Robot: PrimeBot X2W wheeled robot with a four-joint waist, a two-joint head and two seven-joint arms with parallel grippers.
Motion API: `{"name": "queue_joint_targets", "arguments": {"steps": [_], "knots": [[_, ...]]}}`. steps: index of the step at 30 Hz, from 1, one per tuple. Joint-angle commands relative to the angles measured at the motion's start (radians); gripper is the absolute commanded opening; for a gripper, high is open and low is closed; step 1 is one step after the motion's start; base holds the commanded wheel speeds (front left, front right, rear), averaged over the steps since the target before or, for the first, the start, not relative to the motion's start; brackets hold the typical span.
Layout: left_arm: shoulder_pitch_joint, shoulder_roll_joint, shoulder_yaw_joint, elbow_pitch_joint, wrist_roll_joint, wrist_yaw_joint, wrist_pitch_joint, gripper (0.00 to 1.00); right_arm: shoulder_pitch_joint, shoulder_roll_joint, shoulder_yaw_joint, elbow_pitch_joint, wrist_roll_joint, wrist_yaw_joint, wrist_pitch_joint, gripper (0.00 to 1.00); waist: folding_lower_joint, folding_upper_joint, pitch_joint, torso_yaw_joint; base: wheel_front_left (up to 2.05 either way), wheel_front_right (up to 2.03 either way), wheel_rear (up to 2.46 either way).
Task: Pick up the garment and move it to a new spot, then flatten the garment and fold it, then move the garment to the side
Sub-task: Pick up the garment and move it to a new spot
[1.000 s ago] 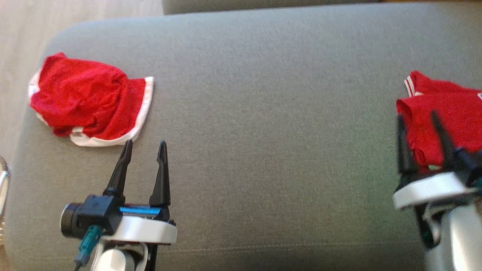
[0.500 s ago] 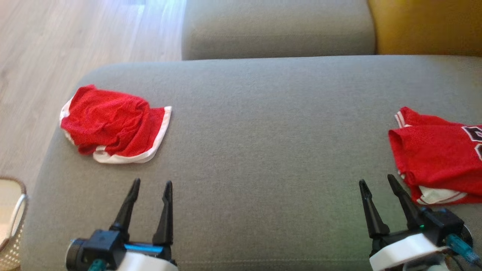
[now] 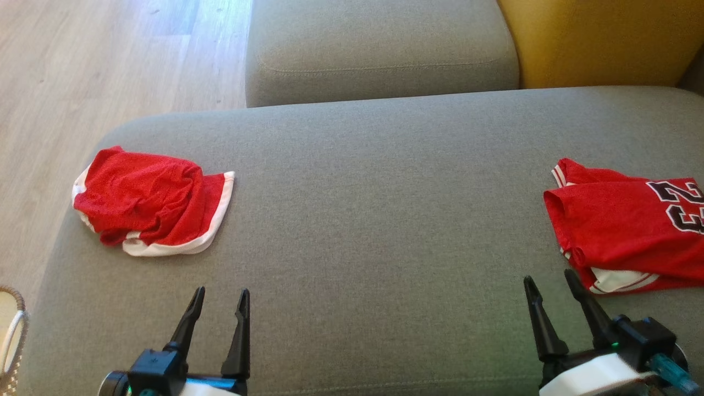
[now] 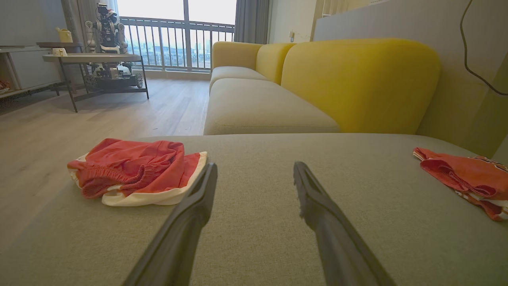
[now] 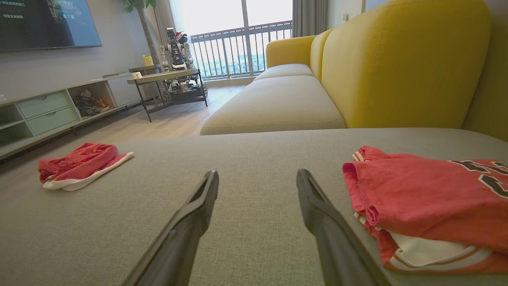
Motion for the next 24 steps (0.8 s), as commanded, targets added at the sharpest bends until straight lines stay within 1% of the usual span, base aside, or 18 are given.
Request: {"name": "queue_joint_targets", "arguments": {"steps": [1, 8, 14, 21, 24], "knots": [[-0.036, -0.005, 0.035, -0.029, -0.002, 0.008, -0.012, 1.00, -0.021, -0.011, 0.016, -0.038, 0.004, 0.000, -0.009, 1.00, 0.0001, 0.0000, 0.000, 0.000, 0.00, 0.00, 0.00], [-0.036, -0.005, 0.038, -0.002, -0.012, 0.013, -0.012, 1.00, -0.021, -0.011, 0.012, -0.046, 0.010, 0.000, -0.009, 1.00, 0.0001, 0.0000, 0.002, 0.006, 0.00, 0.00, 0.00], [-0.040, -0.005, 0.043, 0.006, -0.010, 0.015, -0.012, 1.00, -0.020, -0.011, 0.010, -0.048, 0.012, 0.000, -0.009, 1.00, 0.0001, 0.0000, 0.002, 0.026, 0.00, 0.00, 0.00], [-0.040, -0.005, 0.045, 0.007, -0.013, 0.020, -0.012, 1.00, -0.015, -0.011, 0.014, -0.051, 0.015, 0.000, -0.009, 1.00, 0.0001, 0.0000, 0.003, 0.070, 0.00, 0.00, 0.00], [-0.042, -0.005, 0.046, -0.003, -0.007, 0.021, -0.012, 1.00, -0.016, -0.011, 0.021, -0.054, 0.018, 0.000, -0.009, 1.00, 0.0001, 0.0000, 0.010, 0.111, 0.00, 0.00, 0.00]]}}
